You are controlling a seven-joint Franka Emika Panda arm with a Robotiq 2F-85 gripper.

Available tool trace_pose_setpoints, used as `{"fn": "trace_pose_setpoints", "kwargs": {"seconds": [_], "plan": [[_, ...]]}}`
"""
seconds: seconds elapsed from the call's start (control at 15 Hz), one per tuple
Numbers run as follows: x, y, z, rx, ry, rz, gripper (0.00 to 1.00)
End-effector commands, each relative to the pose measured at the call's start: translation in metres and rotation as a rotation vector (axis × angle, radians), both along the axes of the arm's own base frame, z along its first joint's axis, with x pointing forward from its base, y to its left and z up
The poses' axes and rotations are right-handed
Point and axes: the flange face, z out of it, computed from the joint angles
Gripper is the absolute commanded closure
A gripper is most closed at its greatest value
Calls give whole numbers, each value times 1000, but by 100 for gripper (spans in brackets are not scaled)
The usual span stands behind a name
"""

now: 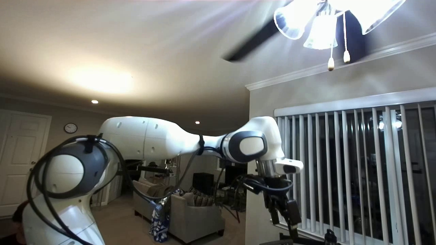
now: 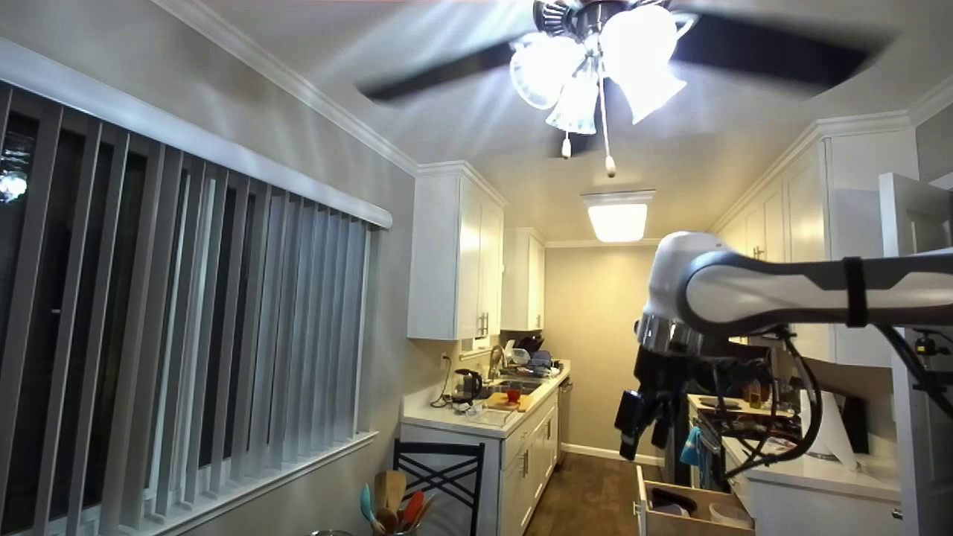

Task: Turn off the chandelier.

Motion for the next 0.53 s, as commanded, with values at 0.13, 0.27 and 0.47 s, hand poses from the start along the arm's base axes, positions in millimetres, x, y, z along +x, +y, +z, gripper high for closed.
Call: {"fn": "trace_pose_setpoints", "kwargs": {"seconds": [0.13, 0.27, 0.47], "plan": [[-39, 6, 98, 13, -338, 0, 0], [-42, 10, 120, 21, -470, 0, 0], [-43, 17, 149, 39, -659, -13, 0]]}}
